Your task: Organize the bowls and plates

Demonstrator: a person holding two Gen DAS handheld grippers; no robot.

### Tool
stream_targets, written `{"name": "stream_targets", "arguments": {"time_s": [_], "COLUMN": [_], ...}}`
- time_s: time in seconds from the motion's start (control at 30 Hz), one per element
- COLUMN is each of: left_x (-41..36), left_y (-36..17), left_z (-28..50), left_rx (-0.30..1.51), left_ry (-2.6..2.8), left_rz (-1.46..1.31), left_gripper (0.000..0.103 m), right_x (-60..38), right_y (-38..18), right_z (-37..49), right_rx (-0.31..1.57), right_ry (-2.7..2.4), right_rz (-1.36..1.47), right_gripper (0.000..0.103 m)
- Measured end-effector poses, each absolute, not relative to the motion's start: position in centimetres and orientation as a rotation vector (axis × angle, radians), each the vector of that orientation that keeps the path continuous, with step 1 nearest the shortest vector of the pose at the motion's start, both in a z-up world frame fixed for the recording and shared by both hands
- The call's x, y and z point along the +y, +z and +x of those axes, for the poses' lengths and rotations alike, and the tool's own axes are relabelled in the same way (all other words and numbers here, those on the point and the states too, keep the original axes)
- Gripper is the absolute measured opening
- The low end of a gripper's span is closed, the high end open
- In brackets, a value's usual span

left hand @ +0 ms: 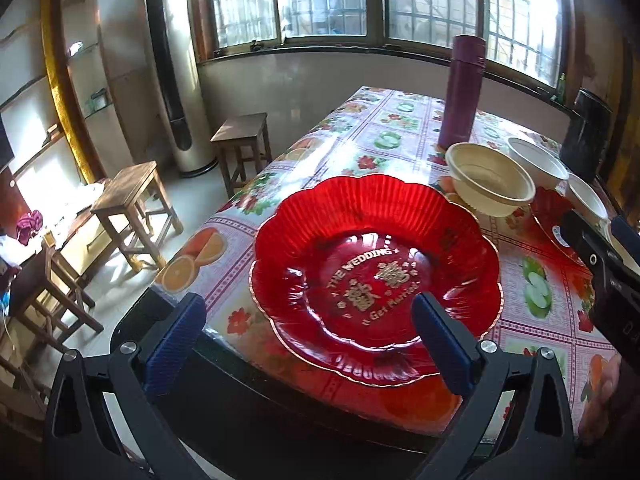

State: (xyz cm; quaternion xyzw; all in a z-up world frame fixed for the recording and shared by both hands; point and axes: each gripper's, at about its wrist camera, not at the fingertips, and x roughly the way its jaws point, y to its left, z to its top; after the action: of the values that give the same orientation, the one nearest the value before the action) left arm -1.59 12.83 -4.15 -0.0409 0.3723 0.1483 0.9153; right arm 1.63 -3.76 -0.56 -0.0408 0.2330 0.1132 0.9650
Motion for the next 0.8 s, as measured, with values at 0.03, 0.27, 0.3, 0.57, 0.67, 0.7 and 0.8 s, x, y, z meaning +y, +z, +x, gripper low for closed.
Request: {"name": "stream_targets", "arguments": {"time_s": [0.03,0.27,0.3,0.57,0.67,0.7,0.8], "left_x": [13.5,15.4,15.6,16.4,16.3,16.3,15.9], "left_y": [-4.3,-5.5,-5.7,-6.6,-6.9,-6.9,-7.2], "left_z": [-1.6,-1.0,-0.9,-0.1,0.1,0.2,0.6], "left_rx": [0.773,0.801,0.807,0.86,0.872,0.877,0.892], "left_ry": [0.317,0.353,0.352,0.348,0.346,0.344,0.339], "left_rz": [-0.096,-0.109,-0.11,-0.135,-0.13,-0.131,-0.133], "left_gripper": [0.103,0.103,0.103,0.103,0.103,0.103,0.103], "right_x": [-3.1,-0.9,-0.9,-0.5,-0.4,-0.3,-0.5], "right_y": [-0.9,-2.2,-2.3,-3.7,-4.3,-4.4,-4.9], "right_z": [1.6,2.0,2.1,3.5,4.0,4.1,4.5], "right_rx": [0.48,0.524,0.53,0.61,0.634,0.642,0.662], "right_ry": [0.237,0.262,0.26,0.268,0.259,0.257,0.252], "right_rz": [-0.093,-0.123,-0.118,-0.097,-0.105,-0.104,-0.096], "right_gripper": [0.103,0.103,0.103,0.101,0.101,0.101,0.101]}}
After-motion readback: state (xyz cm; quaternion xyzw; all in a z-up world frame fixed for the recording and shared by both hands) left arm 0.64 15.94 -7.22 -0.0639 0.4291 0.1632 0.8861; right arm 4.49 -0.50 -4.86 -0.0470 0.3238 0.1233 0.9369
